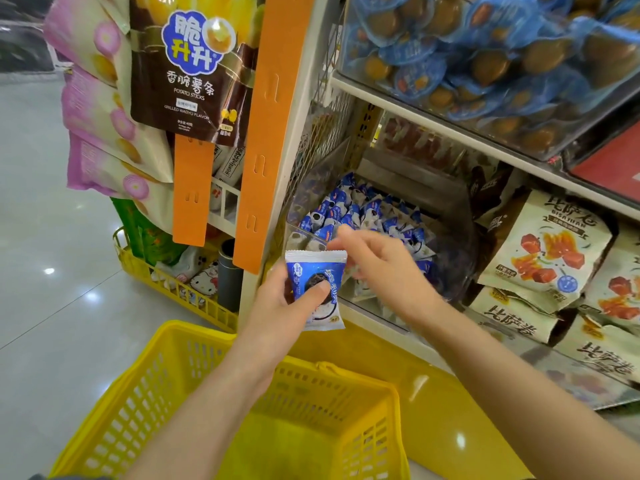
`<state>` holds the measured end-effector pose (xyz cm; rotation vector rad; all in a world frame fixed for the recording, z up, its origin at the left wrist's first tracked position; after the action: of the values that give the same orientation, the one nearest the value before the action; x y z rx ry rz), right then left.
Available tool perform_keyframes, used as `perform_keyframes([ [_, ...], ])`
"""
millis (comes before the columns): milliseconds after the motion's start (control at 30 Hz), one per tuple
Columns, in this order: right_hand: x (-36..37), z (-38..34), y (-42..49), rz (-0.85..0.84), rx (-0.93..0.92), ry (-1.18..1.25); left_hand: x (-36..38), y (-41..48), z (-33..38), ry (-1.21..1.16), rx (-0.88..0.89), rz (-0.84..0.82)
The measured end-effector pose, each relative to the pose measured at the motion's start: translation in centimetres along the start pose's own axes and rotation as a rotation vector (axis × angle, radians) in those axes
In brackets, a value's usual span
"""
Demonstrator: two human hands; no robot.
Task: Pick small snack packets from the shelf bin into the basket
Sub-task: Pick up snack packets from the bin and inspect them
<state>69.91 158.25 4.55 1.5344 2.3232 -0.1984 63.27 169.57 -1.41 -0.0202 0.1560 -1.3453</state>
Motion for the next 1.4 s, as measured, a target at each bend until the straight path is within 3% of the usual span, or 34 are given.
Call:
perform_keyframes([
  [133,1.1,0.6,-1.9,0.026,0.021,0.185,0.4,-0.5,0.0,-0.026,0.039,-0.003],
  [333,1.1,2.3,-3.6,0.043,0.052,0.319,0.2,-0.8,-0.2,-0.007,0.114,0.120],
  [467,0.9,2.4,-3.9,0.043,-0.060,0.065,0.5,-0.6,-0.6,0.030,0.111,0.108],
  [567,0.7,1.8,-4.5,0.092,-0.287,-0.200,0.8,-0.5,-0.8,0.035,0.100,0.086],
  [667,0.5,1.6,-5.1,0.084,-0.388,-0.295,1.3,-0.4,-1.1,-0.006,0.050,0.037],
  [833,-0.6,2.1,-4.6,0.147,-0.203,-0.063,2.1,-0.8,-0.9,-0.042,0.066,-0.026],
  [967,-1.0,3.2,-4.4,0.093,0.071,0.241,2.0,-1.1,-0.7,-0.061,0.110,0.077],
  [1033,-1.0,3.2,-4.5,0.097,0.093,0.294,1.9,-1.2,-0.7,-0.068,0.122,0.089],
  [1133,-0.9,2.8,-4.7,0.103,-0.013,0.204,1.9,-1.3,-0.7,-0.030,0.138,0.062],
  [1300,-0.6,1.0,-5.7,0.016,-0.487,-0.339,1.9,-1.1,-1.2,-0.037,0.088,0.042],
  [1400,-0.8,0.7,-5.8,0.010,-0.571,-0.402,2.0,-1.0,-1.3,-0.053,0.061,0.022],
])
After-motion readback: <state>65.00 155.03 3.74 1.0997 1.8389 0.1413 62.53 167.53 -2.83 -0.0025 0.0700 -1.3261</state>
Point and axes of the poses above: each hand's wrist, its own y-axis towards the middle knuckle, its own x-axis out of the palm, z = x × y, the point moved 4 cm from there along y, towards the middle knuckle, and after that the axes turned 15 degrees about y, right-handed, at the moved point
